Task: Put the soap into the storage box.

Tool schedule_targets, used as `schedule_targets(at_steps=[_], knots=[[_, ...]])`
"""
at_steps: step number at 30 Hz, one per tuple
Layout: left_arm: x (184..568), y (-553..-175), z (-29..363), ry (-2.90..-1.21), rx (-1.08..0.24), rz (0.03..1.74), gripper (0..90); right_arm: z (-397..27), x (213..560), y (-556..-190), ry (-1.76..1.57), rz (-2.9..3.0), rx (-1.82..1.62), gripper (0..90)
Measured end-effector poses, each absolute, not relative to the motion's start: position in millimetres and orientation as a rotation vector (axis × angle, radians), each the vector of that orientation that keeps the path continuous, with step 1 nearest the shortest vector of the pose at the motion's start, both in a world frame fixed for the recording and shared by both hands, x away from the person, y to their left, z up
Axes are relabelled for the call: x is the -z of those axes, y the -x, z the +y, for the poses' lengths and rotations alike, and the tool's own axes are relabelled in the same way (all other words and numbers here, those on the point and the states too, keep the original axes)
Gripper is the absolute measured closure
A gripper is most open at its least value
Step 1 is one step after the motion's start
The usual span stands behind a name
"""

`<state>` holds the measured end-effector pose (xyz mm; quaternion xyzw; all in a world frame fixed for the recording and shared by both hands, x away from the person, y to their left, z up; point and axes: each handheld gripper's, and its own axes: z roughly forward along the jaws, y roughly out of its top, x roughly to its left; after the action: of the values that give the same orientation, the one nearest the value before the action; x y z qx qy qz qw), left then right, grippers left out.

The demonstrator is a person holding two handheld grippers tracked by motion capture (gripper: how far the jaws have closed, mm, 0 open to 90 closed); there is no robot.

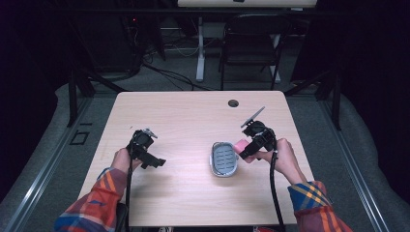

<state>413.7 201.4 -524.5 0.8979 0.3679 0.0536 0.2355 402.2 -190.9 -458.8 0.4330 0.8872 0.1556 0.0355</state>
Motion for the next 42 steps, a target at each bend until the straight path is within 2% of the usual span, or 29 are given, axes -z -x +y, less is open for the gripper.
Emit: schedule_targets(at_steps=[42], knots=[[525,-416,199,-2.464,-0.136,1.004,0.0,-151,458,-420,-1.266,2.800,-0.349,37.0]])
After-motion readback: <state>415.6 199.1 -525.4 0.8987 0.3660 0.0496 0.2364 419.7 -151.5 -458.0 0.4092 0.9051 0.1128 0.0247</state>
